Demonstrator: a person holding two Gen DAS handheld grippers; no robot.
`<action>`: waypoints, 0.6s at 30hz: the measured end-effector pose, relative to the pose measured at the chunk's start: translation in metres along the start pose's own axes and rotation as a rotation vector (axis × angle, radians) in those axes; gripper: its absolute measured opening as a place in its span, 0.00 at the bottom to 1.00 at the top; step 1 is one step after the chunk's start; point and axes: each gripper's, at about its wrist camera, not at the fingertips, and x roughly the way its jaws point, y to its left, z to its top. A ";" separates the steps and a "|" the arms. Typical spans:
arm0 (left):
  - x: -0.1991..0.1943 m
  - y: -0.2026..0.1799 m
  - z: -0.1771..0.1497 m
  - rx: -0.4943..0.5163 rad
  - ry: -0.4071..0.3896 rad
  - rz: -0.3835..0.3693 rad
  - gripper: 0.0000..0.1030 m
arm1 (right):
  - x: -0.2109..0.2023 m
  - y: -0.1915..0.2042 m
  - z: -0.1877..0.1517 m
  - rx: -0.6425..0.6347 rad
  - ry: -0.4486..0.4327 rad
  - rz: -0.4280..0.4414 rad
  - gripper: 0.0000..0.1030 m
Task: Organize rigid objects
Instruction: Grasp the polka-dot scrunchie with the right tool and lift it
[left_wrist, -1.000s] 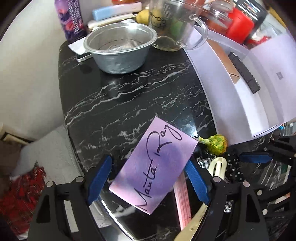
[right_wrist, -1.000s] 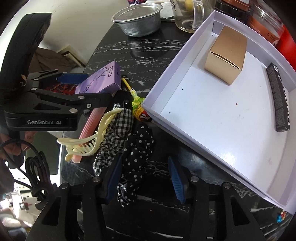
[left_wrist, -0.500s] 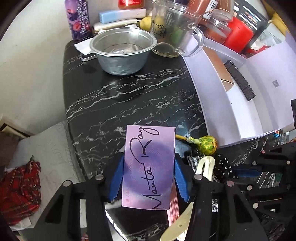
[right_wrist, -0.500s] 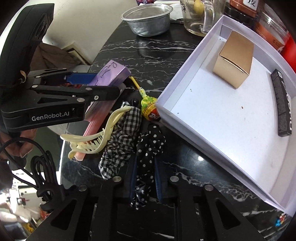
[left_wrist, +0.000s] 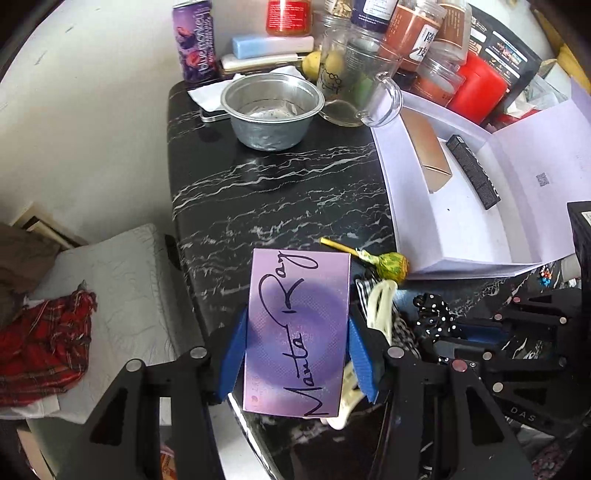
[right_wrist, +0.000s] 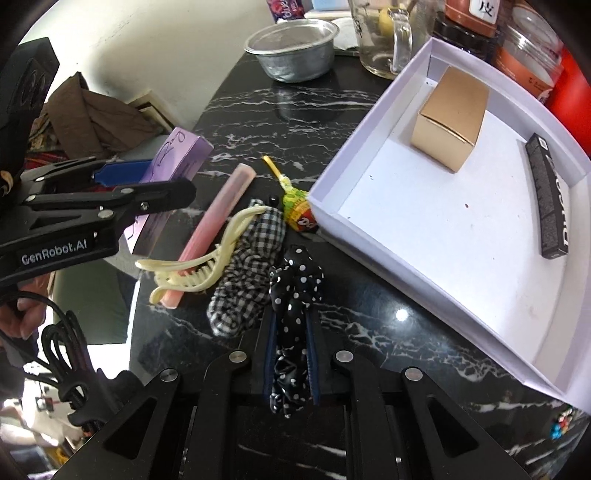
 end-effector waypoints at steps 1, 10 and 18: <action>-0.005 -0.002 -0.003 -0.009 -0.003 0.001 0.49 | -0.002 0.001 -0.001 -0.003 -0.002 0.003 0.14; -0.041 -0.016 -0.021 -0.029 -0.040 0.014 0.49 | -0.029 0.022 -0.012 -0.038 -0.030 0.019 0.14; -0.067 -0.034 -0.035 -0.040 -0.067 0.023 0.49 | -0.056 0.030 -0.025 -0.041 -0.071 0.034 0.14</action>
